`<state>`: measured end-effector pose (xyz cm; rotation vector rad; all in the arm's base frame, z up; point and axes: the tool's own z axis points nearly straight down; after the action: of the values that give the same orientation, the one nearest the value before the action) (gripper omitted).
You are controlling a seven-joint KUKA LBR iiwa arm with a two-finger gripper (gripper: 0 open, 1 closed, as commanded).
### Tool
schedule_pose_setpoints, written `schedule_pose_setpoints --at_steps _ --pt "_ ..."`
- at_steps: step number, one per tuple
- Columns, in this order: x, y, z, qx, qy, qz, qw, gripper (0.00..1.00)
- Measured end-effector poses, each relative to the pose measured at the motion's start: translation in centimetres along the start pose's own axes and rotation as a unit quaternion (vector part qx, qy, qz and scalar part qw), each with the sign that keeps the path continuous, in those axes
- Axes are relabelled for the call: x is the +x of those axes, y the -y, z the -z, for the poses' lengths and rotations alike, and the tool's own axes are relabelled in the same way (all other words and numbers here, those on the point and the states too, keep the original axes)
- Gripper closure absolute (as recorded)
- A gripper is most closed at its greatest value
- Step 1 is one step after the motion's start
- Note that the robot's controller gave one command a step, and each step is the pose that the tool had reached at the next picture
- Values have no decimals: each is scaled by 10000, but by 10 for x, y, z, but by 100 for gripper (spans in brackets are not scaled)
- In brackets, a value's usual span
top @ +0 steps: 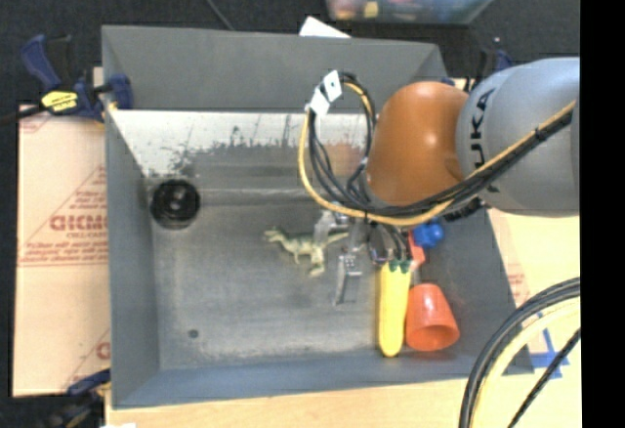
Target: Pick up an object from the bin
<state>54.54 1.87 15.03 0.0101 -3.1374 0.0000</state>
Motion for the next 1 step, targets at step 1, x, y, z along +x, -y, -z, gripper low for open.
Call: schedule_pose_setpoints --at_steps 1 --pt "-2 0 4 -2 37 -3 10000 0"
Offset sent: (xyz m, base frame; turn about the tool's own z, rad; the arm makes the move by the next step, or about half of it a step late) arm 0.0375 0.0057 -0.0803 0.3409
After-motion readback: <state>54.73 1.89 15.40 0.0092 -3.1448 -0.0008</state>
